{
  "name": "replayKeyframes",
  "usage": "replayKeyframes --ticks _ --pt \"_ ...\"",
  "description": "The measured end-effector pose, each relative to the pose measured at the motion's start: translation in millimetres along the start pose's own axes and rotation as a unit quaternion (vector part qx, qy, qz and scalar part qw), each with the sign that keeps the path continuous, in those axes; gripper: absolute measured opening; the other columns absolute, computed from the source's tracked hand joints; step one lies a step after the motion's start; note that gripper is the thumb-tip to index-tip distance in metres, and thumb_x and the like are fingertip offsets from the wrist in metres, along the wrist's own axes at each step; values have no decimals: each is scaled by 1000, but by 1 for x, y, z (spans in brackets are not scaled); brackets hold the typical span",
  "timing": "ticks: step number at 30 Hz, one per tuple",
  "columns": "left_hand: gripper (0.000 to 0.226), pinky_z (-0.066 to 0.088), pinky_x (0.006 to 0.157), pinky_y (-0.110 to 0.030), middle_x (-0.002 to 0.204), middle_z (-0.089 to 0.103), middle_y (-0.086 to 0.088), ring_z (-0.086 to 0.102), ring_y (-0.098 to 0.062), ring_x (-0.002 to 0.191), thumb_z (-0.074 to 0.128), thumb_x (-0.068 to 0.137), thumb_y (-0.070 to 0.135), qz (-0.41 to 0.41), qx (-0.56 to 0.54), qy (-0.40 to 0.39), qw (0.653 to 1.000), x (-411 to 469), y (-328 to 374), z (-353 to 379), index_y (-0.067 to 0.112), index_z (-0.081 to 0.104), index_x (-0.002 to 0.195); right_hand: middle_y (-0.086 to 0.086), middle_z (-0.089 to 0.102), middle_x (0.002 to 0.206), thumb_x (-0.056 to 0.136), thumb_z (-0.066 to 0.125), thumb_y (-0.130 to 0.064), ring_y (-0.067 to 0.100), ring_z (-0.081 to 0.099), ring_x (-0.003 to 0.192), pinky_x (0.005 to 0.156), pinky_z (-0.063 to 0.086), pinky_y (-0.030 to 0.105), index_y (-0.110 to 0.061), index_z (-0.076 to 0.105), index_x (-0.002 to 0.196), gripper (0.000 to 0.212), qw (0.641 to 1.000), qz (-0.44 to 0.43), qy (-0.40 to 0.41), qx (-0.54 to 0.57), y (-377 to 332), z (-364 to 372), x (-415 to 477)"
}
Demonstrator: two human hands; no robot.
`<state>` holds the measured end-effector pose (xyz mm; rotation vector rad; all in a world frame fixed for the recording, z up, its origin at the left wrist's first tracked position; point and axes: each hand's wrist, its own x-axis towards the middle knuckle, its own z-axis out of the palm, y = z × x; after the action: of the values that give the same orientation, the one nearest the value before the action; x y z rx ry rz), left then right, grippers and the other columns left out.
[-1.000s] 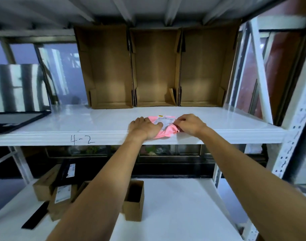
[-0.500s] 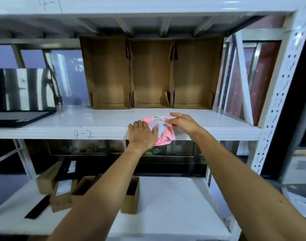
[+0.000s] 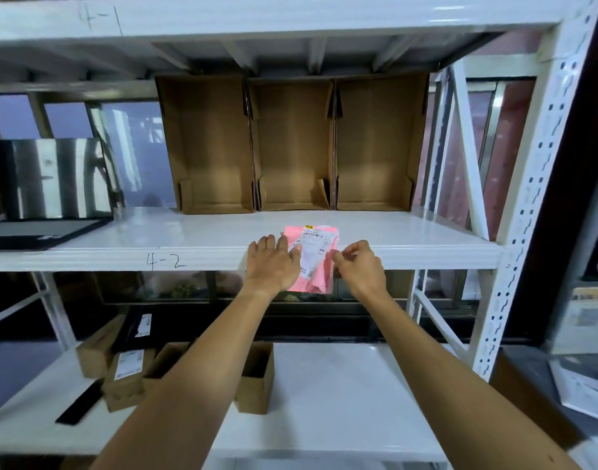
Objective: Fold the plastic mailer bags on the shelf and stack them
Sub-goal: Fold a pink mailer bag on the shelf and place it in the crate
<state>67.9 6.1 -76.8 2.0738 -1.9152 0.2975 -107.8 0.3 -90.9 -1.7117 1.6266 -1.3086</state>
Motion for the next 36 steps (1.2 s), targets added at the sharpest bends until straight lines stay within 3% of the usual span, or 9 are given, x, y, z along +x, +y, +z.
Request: replayKeyframes --ticks 4,9,15,19,22,25,28,32,36 --pt "63 11 123 -47 163 26 -11 20 -28 150 13 105 50 10 -2 6 1000 -2 -2 3 18 23 158 7 72 108 90 73 -27 20 72 93 82 61 41 -15 59 102 22 975 58 -54 208 3 -1 2" --pt "61 4 123 -46 168 13 -6 10 -26 154 12 105 51 29 -11 7 999 -6 -6 8 25 15 160 7 75 105 95 63 -10 25 71 98 83 60 39 -6 70 82 16 975 50 -111 186 8 -1 -5" --pt "55 5 124 -41 166 21 -3 14 -22 154 34 107 40 86 -88 93 988 -20 -15 22 22 26 158 3 72 104 97 58 -6 8 66 85 53 46 8 -1 69 96 12 973 59 -112 195 19 -4 -15" --pt "42 30 117 -40 153 45 -7 38 -24 143 54 101 26 110 -151 221 957 -46 -19 42 15 54 141 3 75 103 93 61 -7 16 68 94 66 48 17 -3 72 97 13 970 75 -117 201 37 -4 -22" --pt "24 49 91 -39 115 62 -3 54 -22 110 62 95 27 85 -208 293 929 -70 -16 61 13 62 115 2 75 100 93 61 -6 12 68 87 67 47 17 -6 71 92 10 966 77 -125 213 51 -5 -31" --pt "26 51 78 -35 95 66 8 61 -15 94 65 92 40 -12 -365 136 921 -85 -12 85 19 59 106 2 75 100 93 62 -6 14 68 89 72 48 20 -11 70 83 14 958 93 -151 223 68 -6 -40" --pt "15 54 78 -36 95 75 2 70 -17 91 64 96 33 -62 -511 -19 857 -89 -13 106 19 69 95 3 76 101 93 62 -6 16 70 90 72 51 21 -12 71 84 14 955 111 -172 214 85 -6 -52" --pt "14 51 74 -31 94 77 -8 68 -17 83 63 97 16 -79 -539 -69 836 -111 -10 131 12 74 89 5 74 94 91 64 -1 14 70 77 65 54 18 -6 71 93 9 954 134 -175 203 112 -7 -73" --pt "12 44 60 -17 87 71 -6 58 -2 65 63 96 10 -87 -521 -96 844 -129 -3 146 4 72 90 11 72 90 91 63 -2 23 68 78 80 59 37 -9 66 83 11 948 167 -200 185 140 -6 -87"
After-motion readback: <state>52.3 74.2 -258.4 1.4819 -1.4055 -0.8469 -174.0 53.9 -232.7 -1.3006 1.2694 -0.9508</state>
